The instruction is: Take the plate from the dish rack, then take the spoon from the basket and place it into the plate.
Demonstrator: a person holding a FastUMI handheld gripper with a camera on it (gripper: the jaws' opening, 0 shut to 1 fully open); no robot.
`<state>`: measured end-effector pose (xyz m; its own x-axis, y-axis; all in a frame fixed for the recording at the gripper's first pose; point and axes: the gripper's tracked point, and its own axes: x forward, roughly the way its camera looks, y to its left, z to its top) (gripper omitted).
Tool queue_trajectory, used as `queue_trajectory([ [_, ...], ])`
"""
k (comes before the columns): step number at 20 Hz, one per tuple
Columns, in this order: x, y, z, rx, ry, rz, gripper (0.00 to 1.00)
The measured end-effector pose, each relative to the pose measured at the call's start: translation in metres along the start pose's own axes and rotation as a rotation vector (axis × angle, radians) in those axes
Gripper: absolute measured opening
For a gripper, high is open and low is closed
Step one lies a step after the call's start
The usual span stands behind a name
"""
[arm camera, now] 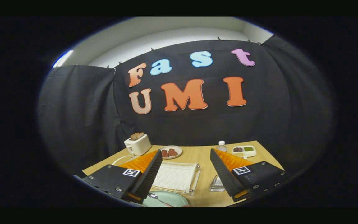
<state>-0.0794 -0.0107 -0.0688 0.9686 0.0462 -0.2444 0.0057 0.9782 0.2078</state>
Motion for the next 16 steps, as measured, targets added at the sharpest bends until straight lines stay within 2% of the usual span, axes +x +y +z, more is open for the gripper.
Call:
queue_trajectory([
  [5, -0.009, 0.0, 0.051, -0.048, -0.139, -0.013, 0.94],
  [16, -0.022, -0.007, 0.078, -0.106, -0.253, -0.082, 0.97],
])
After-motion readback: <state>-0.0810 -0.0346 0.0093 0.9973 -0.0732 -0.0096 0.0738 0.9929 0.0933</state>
